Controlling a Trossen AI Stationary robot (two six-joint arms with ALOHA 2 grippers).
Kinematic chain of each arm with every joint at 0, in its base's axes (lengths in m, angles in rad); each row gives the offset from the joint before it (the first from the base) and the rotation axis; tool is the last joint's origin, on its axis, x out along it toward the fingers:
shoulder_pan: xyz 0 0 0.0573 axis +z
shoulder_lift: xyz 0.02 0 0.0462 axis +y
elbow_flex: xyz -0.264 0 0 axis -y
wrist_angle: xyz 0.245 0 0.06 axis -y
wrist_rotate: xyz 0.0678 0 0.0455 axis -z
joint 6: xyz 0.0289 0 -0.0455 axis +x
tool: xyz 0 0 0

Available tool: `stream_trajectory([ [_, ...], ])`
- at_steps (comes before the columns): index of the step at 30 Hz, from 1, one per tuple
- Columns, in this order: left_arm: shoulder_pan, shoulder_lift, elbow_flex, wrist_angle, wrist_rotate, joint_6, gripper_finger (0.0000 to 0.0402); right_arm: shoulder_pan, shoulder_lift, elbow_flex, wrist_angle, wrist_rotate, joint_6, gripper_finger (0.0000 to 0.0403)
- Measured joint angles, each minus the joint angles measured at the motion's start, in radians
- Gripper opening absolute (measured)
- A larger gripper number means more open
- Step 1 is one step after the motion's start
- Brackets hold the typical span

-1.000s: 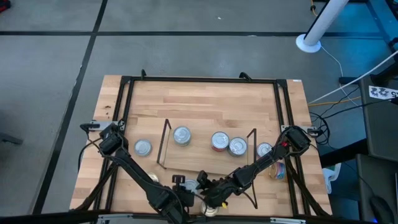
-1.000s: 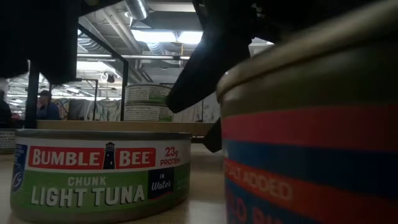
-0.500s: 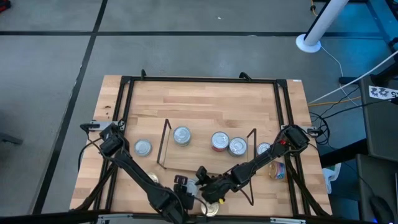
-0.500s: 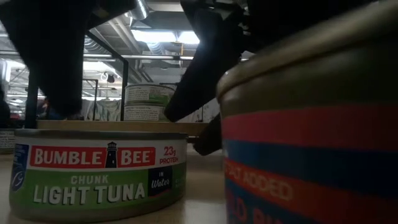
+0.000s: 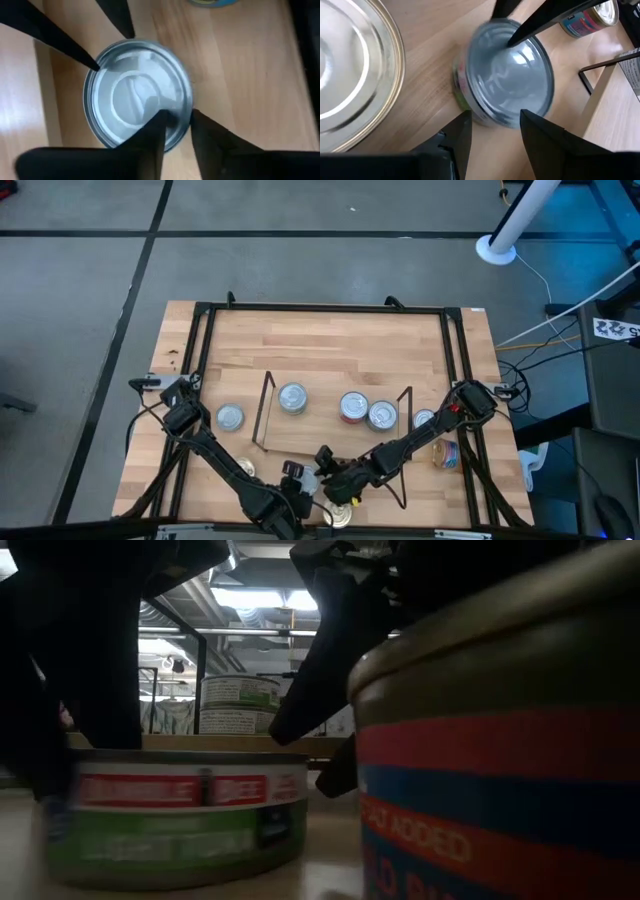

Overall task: Stack canned seafood by type on shelf
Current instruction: Stack the green white tuna can on top of the green white tuna cans on the shelf

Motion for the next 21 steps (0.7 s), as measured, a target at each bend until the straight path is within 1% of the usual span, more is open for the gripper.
stream_trajectory([
  [4,0.000,0.000,-0.001,-0.003,-0.015,0.000,0.0018,0.000,0.000,0.000,0.002,0.000,0.000,0.0168],
  [5,0.000,-0.001,-0.001,-0.002,-0.015,-0.003,0.0010,0.000,0.000,0.000,0.003,0.000,0.000,0.0168],
  [10,-0.002,0.000,0.009,-0.006,-0.009,-0.013,0.0004,0.000,0.000,0.000,0.005,0.003,0.003,0.0168],
  [21,-0.002,0.003,0.026,-0.016,0.002,-0.035,0.0001,0.000,0.000,0.000,0.021,0.008,0.103,0.0168],
])
